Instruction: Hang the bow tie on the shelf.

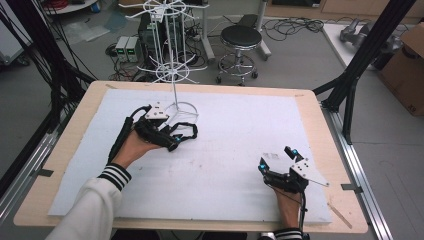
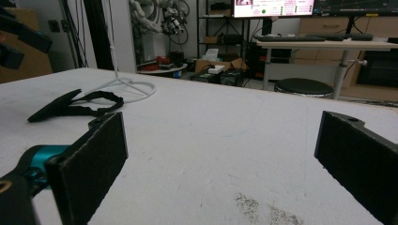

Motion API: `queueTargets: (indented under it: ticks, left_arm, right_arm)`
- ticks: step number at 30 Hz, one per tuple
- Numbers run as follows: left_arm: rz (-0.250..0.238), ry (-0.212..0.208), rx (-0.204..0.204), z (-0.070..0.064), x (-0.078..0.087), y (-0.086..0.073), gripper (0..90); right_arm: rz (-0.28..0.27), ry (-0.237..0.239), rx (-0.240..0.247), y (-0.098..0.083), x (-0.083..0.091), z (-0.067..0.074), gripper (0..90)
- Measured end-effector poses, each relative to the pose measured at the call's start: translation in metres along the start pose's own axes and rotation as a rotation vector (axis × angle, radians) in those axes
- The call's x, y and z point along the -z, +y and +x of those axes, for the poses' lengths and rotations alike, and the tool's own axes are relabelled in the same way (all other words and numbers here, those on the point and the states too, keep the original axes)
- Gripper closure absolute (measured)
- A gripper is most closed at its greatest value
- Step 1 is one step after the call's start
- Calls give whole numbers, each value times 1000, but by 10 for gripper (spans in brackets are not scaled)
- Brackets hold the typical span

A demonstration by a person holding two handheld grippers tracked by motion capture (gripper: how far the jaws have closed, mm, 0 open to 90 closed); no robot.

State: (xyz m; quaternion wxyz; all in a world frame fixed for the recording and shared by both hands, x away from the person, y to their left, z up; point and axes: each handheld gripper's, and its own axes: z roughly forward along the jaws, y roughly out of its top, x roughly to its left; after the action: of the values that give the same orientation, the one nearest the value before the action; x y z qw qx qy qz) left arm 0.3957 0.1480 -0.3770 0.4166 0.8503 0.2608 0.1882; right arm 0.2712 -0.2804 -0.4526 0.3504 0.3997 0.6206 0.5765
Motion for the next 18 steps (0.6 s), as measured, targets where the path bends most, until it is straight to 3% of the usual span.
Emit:
queueTargets:
  ticks: [3,6,11,18]
  left_arm:
    - [53,-6,1,-2,-9,1,153]
    - [112,-17,-43,-5,-19,1,183]
    - [140,-23,-63,-7,-27,-1,187]
    - [197,-16,-54,-3,-36,-5,233]
  right_arm:
    - [-1,1,-2,0,0,0,18]
    - [-1,0,-1,0,0,0,18]
    - [0,0,-1,0,0,0,18]
    - [0,-1,1,0,0,0,18]
